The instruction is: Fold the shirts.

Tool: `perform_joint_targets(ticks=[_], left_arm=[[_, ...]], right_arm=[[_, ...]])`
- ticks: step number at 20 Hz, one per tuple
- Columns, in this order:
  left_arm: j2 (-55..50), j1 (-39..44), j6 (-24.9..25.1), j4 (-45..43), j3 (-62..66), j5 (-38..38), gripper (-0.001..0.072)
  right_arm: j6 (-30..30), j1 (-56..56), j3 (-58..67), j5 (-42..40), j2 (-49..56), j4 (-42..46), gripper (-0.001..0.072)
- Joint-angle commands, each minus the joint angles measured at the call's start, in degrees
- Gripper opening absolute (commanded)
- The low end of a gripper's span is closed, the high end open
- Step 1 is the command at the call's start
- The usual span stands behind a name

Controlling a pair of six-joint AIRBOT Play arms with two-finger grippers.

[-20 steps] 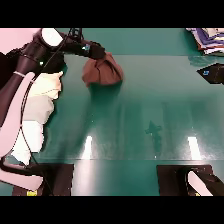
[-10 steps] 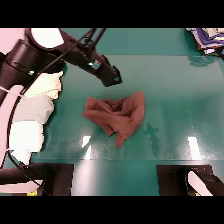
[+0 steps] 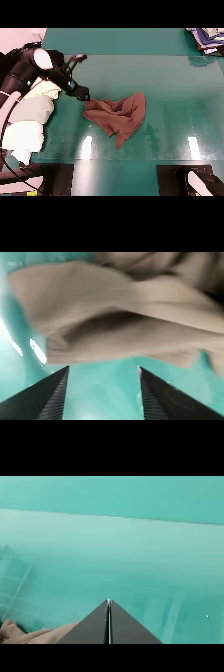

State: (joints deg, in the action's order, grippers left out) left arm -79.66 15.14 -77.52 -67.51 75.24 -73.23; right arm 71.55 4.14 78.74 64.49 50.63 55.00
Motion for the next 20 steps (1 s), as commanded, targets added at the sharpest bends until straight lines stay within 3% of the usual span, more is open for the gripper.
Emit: perform_joint_targets(ticks=[1,7,13,14,15,16,20], left_arm=[[-1.05,-3.04,0.04,0.61,-9.55,12.24,0.0507],[-7.1,-2.91,15.21,6.23,-9.66,14.32,0.0506],[-9.44,-0.42,18.08,6.67,-9.64,18.93,0.0492],[-9.44,-0.13,17.94,6.67,-9.51,19.04,0.041],[-9.35,-0.2,17.94,6.43,-8.87,18.29,0.0152],[-9.14,-0.59,17.92,5.75,-7.78,17.11,0.0034],[-6.8,-4.04,15.65,4.04,1.4,11.91,0.0027]], right_arm=[[0.02,0.02,0.07,0.59,0.02,0.0,0.0014],[0.02,0.02,0.07,1.27,0.04,-0.02,0.0014],[0.04,-0.02,0.09,1.92,1.55,-0.09,0.0014],[0.04,-0.09,0.09,2.43,2.25,-0.07,0.0014],[0.04,-0.09,0.09,3.34,3.21,-0.07,0.0014],[0.04,-0.09,0.09,4.52,4.28,-0.02,0.0014],[0.09,-0.11,0.07,10.45,11.87,0.02,0.0014]])
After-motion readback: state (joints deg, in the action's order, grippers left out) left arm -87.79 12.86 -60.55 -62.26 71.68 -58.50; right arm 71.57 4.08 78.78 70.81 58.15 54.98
